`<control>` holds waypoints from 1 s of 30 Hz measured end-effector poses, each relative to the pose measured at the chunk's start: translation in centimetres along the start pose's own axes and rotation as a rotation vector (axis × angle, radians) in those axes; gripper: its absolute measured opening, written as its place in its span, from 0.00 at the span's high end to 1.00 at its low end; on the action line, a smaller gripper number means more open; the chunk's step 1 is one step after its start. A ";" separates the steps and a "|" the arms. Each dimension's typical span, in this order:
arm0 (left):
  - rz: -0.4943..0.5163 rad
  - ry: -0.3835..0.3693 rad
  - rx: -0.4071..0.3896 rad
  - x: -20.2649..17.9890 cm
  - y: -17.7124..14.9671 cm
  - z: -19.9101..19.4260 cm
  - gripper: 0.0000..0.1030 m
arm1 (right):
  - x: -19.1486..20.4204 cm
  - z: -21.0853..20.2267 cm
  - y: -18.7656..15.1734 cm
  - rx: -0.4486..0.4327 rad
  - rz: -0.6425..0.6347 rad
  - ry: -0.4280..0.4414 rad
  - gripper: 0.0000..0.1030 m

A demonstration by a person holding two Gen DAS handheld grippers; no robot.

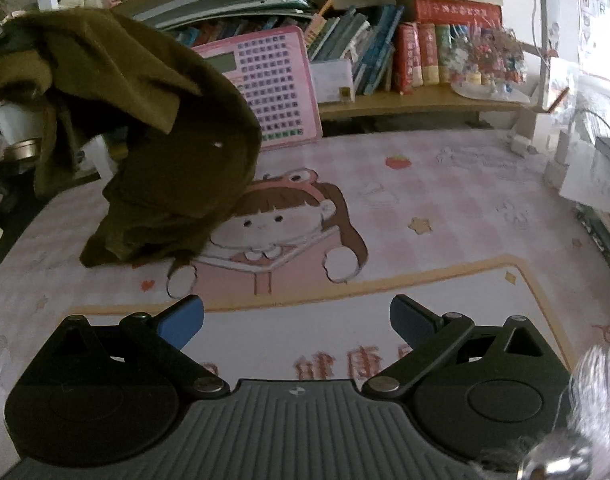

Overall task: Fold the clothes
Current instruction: 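Grasp the brown garment with the left gripper and lift it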

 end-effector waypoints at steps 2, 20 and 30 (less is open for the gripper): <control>-0.004 -0.003 0.081 -0.6 -2.8 -0.1 0.96 | -0.9 -0.2 -0.9 0.010 0.019 -0.014 0.03; -0.069 0.086 0.361 -0.4 -12.2 0.1 0.30 | -7.9 -2.1 -4.7 0.031 0.191 -0.125 0.05; -0.252 0.340 0.291 8.6 -10.4 -3.0 0.30 | -0.4 0.5 -2.0 0.024 0.036 0.150 0.05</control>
Point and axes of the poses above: each gripper's, at about its wrist camera, not at the fingertips, and z roughly the way its jaws point, x to its left, y to its top, the point moved 6 cm from there along z, roughly the way its jaws point, and after that the axes turned 15 degrees about -z, right-handed, at the moved point
